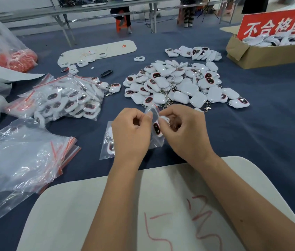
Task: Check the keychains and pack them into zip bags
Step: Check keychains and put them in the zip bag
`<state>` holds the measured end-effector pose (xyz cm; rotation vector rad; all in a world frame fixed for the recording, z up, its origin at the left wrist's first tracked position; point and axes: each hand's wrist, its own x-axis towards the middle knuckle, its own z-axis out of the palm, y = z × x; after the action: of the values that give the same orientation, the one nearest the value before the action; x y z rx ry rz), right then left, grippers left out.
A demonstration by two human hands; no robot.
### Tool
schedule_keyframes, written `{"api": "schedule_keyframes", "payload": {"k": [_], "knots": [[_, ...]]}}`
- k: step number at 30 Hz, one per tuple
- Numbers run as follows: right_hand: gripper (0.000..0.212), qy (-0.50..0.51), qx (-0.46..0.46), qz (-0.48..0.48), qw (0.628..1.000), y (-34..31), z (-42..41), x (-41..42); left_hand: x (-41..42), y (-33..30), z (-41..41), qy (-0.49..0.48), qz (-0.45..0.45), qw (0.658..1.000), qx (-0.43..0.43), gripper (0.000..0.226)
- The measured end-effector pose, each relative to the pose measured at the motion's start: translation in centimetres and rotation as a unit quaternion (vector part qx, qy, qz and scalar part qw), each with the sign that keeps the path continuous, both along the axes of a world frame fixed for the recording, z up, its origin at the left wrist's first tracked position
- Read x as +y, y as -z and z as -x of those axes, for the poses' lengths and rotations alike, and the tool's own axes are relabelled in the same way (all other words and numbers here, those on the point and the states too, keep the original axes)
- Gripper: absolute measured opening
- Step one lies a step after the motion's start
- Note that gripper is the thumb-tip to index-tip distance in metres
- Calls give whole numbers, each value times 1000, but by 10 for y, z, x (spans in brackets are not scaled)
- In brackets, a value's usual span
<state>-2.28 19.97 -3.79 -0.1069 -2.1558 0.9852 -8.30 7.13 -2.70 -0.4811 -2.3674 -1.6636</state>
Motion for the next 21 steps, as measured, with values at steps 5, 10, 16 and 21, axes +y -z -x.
{"api": "schedule_keyframes", "payload": {"k": [5, 10, 16, 21], "knots": [[9, 8, -32, 70, 997, 2, 1, 0, 7, -3, -9, -4, 33, 992, 121, 27], [20, -242, -65, 226, 941, -4, -4, -3, 12, -3, -12, -44, 25, 979, 196, 25], [42, -189, -135, 62, 971, 3, -1, -11, 12, -5, -15, -87, 23, 967, 240, 25], [21, -78, -123, -16, 989, 8, 5, -6, 17, -2, -16, -86, 16, 968, 236, 27]]}}
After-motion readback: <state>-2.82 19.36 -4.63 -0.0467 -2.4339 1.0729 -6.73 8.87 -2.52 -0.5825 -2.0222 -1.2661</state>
